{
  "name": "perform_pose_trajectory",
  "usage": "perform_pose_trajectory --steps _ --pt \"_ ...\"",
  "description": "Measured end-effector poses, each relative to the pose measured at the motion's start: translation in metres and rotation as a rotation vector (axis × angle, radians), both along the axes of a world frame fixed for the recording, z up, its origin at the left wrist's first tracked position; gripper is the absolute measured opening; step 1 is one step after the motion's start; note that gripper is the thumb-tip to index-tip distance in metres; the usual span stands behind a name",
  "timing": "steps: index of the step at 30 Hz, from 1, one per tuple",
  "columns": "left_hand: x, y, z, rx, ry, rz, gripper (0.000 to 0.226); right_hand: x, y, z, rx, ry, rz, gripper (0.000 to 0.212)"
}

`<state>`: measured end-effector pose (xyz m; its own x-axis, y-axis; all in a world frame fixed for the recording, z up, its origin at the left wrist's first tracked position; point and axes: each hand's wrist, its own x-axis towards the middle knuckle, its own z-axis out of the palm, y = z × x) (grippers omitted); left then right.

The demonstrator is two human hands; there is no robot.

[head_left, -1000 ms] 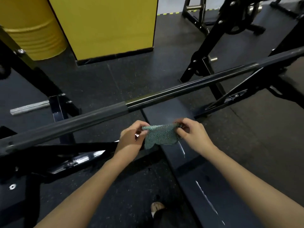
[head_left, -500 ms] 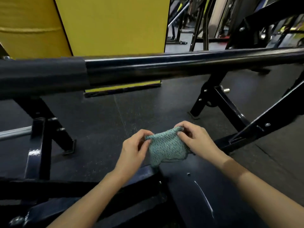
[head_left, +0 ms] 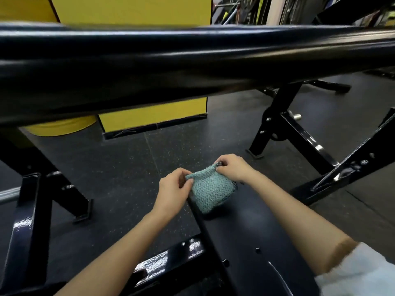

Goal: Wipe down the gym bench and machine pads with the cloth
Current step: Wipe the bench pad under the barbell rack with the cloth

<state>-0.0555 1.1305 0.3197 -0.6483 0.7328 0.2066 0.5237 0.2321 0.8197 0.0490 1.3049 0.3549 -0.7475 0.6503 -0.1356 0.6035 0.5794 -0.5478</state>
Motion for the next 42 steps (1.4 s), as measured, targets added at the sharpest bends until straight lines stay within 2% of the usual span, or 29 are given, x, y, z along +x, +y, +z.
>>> perform_pose_trajectory --steps 2,4,7,9,11,18,21,23,27,29,33,36,39,40,42 --pt "-0.005 0.003 -0.009 -0.080 0.079 0.050 0.022 -0.004 0.005 -0.016 0.055 -0.008 -0.073 0.036" --pt "-0.009 -0.001 -0.020 -0.176 0.221 0.069 0.038 0.001 0.003 -0.028 0.205 0.009 -0.094 0.044" --pt "-0.011 -0.011 -0.032 -0.198 0.306 0.016 0.041 0.011 -0.009 -0.044 0.346 0.131 0.063 0.045" --pt "-0.009 -0.014 -0.038 -0.196 0.323 -0.016 0.042 0.012 -0.019 -0.054 0.341 0.167 0.235 0.049" --pt "-0.007 -0.014 -0.042 -0.182 0.336 -0.033 0.042 0.007 -0.029 -0.064 0.310 0.110 0.351 0.052" --pt "-0.002 -0.009 -0.055 -0.182 0.388 -0.098 0.046 -0.009 -0.039 -0.087 0.334 -0.086 0.479 0.052" --pt "-0.003 -0.005 -0.062 -0.257 0.392 -0.141 0.078 -0.006 -0.035 -0.093 0.346 -0.090 0.485 0.052" --pt "-0.004 -0.001 -0.067 -0.332 0.390 -0.155 0.088 -0.005 -0.030 -0.093 0.351 -0.108 0.491 0.052" --pt "0.000 0.004 -0.068 -0.439 0.396 -0.148 0.060 -0.002 -0.011 -0.093 0.332 -0.158 0.433 0.052" --pt "0.001 0.002 -0.069 -0.515 0.426 -0.167 0.059 -0.003 -0.002 -0.093 0.311 -0.177 0.358 0.052" --pt "0.004 0.001 -0.074 -0.580 0.443 -0.193 0.059 -0.010 -0.002 -0.093 0.289 -0.184 0.218 0.052" --pt "0.003 0.003 -0.077 -0.620 0.470 -0.192 0.064 -0.017 -0.019 -0.094 0.309 -0.180 0.221 0.054" --pt "0.003 0.003 -0.082 -0.627 0.491 -0.201 0.106 -0.022 -0.034 -0.097 0.335 -0.155 0.320 0.053" --pt "0.003 0.003 -0.083 -0.636 0.492 -0.200 0.108 -0.022 -0.035 -0.098 0.336 -0.144 0.357 0.053" --pt "0.003 0.004 -0.083 -0.643 0.482 -0.195 0.088 -0.021 -0.032 -0.097 0.339 -0.121 0.414 0.052"
